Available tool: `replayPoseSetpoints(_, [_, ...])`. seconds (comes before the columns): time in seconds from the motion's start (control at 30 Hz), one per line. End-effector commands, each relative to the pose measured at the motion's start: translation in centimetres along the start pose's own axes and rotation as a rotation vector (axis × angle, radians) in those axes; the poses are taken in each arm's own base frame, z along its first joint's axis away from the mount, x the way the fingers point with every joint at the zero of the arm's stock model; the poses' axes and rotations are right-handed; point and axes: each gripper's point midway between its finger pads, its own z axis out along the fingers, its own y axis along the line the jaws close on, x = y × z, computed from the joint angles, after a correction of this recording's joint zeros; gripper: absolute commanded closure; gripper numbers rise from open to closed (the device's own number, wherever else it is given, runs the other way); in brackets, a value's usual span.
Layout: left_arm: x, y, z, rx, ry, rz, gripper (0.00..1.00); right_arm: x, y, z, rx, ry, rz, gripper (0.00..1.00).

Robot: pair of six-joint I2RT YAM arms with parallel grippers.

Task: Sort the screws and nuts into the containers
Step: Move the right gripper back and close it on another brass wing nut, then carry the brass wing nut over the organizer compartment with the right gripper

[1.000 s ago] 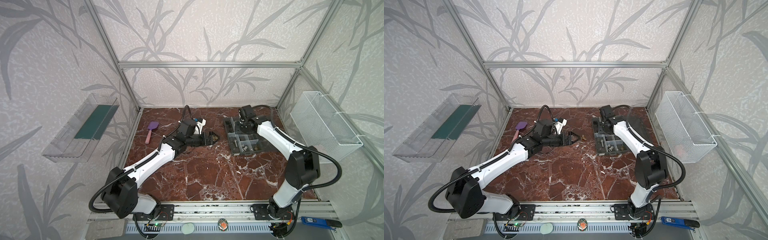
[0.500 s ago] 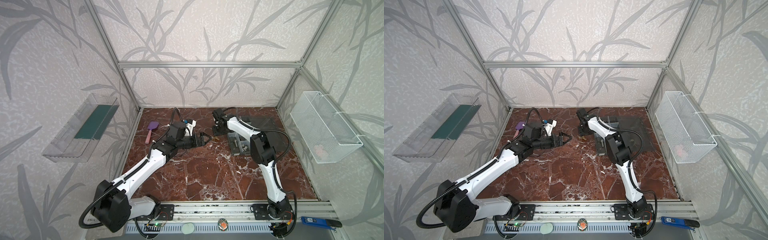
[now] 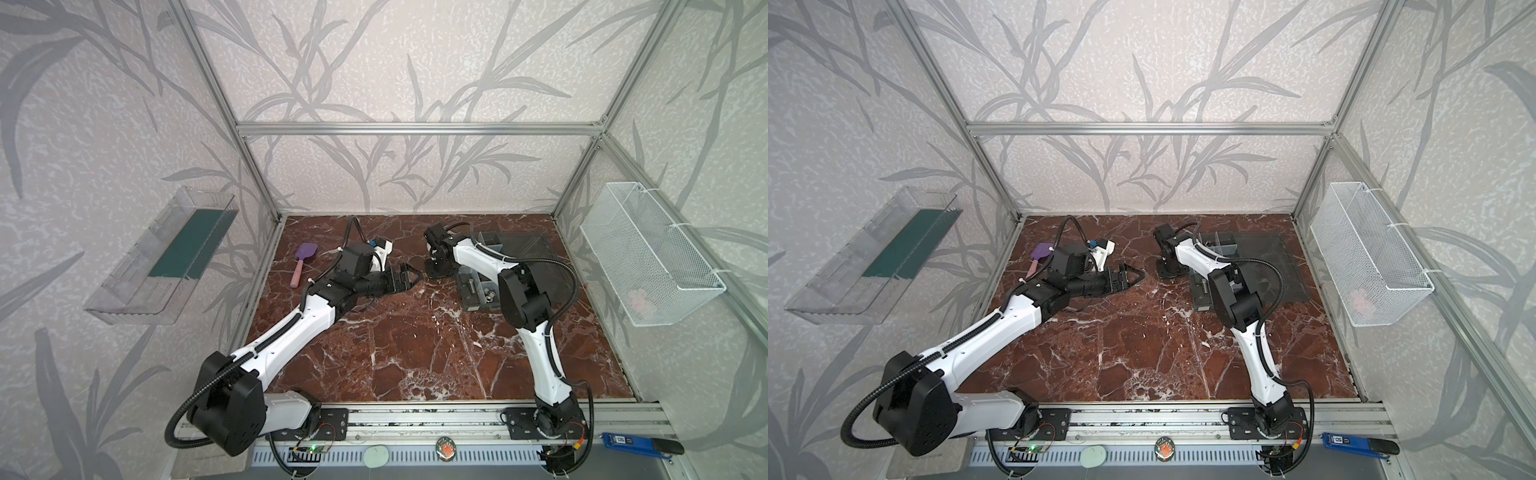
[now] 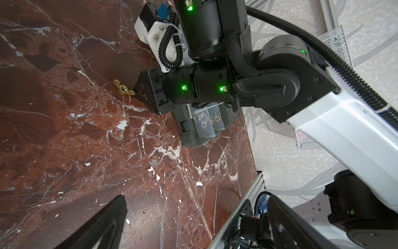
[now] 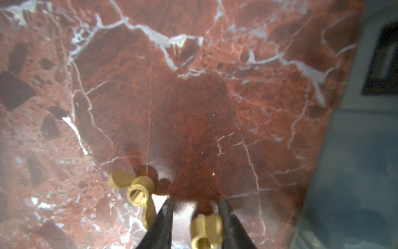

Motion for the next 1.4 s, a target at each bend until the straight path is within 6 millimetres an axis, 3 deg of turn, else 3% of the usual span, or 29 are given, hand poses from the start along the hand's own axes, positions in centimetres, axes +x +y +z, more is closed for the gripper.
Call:
replayPoseSetpoints(0.0, [-0.3, -0.2, 0.1, 0.017, -0.004, -0.003, 0.01, 0.6, 0.6, -1.3, -0.027, 0.006, -0.009, 0.66])
replayPoseSetpoints(0.37, [-0.3, -0.1, 0.3, 0.017, -0.002, -0.002, 0.01, 1.3, -0.2, -1.4, 0.011, 0.006, -0.004, 0.69])
replayPoseSetpoints(0.6, [-0.3, -0.1, 0.2, 0.018, -0.004, -0.005, 0.01, 0.6, -0.8, -0.5, 0.033, -0.005, 0.014, 0.76])
replayPoseSetpoints(0.97, [-0.2, -0.2, -0.1, 0.013, -0.006, -0.003, 0.01, -0.6, -0.9, -0.8, 0.04, -0.025, 0.017, 0.79])
replayPoseSetpoints(1.37, [-0.1, -0.2, -0.5, 0.013, -0.011, -0.002, 0.01, -0.3, -1.5, -0.4, 0.073, -0.008, 0.017, 0.89])
